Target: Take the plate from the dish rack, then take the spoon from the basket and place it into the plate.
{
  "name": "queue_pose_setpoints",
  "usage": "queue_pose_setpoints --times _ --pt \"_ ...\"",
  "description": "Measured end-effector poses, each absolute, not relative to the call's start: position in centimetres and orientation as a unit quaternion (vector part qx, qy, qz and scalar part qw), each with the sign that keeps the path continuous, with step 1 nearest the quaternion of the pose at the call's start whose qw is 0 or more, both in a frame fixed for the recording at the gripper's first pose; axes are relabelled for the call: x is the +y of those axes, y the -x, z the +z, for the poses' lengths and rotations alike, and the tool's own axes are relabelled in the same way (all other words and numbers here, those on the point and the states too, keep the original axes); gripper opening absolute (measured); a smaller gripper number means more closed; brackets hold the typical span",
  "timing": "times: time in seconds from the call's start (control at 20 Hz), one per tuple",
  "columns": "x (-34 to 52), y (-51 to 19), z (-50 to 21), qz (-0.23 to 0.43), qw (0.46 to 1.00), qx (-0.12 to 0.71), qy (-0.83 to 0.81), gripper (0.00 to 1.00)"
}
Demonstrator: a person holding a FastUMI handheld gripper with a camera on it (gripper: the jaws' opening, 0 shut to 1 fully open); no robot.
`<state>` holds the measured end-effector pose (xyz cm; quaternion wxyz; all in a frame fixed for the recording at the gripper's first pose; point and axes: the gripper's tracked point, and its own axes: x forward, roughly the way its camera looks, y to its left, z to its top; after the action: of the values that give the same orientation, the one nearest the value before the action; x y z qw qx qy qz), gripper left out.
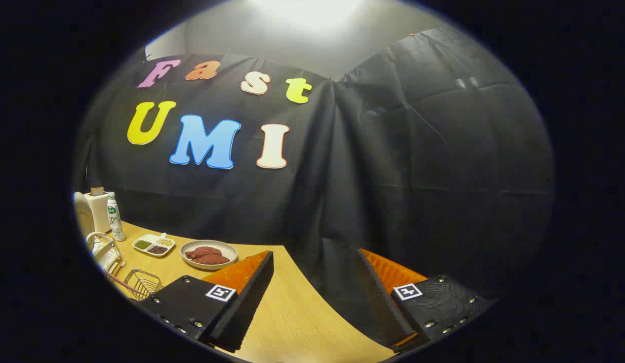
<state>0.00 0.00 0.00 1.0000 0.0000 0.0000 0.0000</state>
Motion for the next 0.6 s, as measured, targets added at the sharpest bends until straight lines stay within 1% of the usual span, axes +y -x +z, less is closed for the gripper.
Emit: queue_pose_setpoints --times 0.15,0.25,0.6 --pt "2.1 3.5 2.7 -0.007 1.000 0.013 0.005 0.98" --pt "5.0 5.4 4.7 0.004 1.000 0.013 0.009 0.98" --pt "20.0 10.9 10.8 0.099 0.995 0.002 -0.028 0.98"
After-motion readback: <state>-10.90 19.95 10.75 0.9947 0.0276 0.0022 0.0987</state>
